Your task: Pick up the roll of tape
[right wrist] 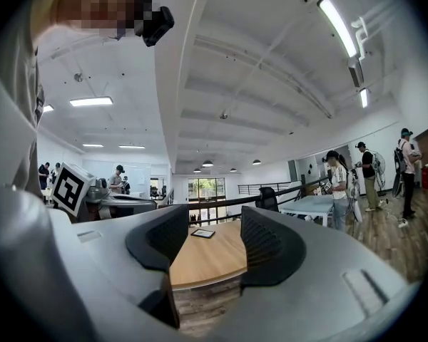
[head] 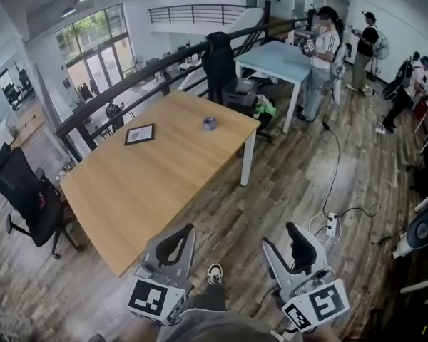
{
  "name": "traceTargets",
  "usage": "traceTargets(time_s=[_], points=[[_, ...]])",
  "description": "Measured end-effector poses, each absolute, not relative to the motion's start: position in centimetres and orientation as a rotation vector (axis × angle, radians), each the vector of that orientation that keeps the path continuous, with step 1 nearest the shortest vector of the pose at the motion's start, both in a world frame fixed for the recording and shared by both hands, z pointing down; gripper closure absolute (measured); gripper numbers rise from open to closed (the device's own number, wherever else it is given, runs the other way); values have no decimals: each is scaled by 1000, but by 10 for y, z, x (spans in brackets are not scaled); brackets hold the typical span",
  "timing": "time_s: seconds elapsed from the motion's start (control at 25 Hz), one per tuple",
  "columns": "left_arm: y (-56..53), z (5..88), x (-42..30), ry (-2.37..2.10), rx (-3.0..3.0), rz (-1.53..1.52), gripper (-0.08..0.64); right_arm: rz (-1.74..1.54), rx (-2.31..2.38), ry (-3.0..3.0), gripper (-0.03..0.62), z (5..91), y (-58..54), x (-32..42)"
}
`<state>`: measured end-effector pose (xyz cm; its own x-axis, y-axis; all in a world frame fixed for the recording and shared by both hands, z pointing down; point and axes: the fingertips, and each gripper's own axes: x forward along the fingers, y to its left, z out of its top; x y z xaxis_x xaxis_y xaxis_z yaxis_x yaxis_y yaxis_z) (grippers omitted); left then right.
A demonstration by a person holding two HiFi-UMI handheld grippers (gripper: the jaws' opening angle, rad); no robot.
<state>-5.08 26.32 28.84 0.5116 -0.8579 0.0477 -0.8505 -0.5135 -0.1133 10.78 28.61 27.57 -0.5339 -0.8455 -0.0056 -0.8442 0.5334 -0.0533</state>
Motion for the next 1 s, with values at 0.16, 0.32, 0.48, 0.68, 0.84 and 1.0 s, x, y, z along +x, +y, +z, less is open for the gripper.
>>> traceTargets(time_s=[0.16,0.32,0.48,0.68,0.84,1.0], points=[[219,289,-62,1498,-2682,-155,558,-91,-1516,2743,380,278,243,95],[165,288,-75,1488,-2698,-158,558,-108,-1542,2751,380,278,189,82],[109,290,-91,1472,-2717,-176,558,-114,-1556,2764,380,280,136,65],[50,284,-107,1443,-2732,-124,558,-119,-1569,2765,380,283,81,46],[17,281,-120,1435,-2723,-116,558,-117,-1579,2719,382,276,49,36],[-4,286,-129,1435,-2744,-109,558,-129,-1593,2715,382,275,26,29]])
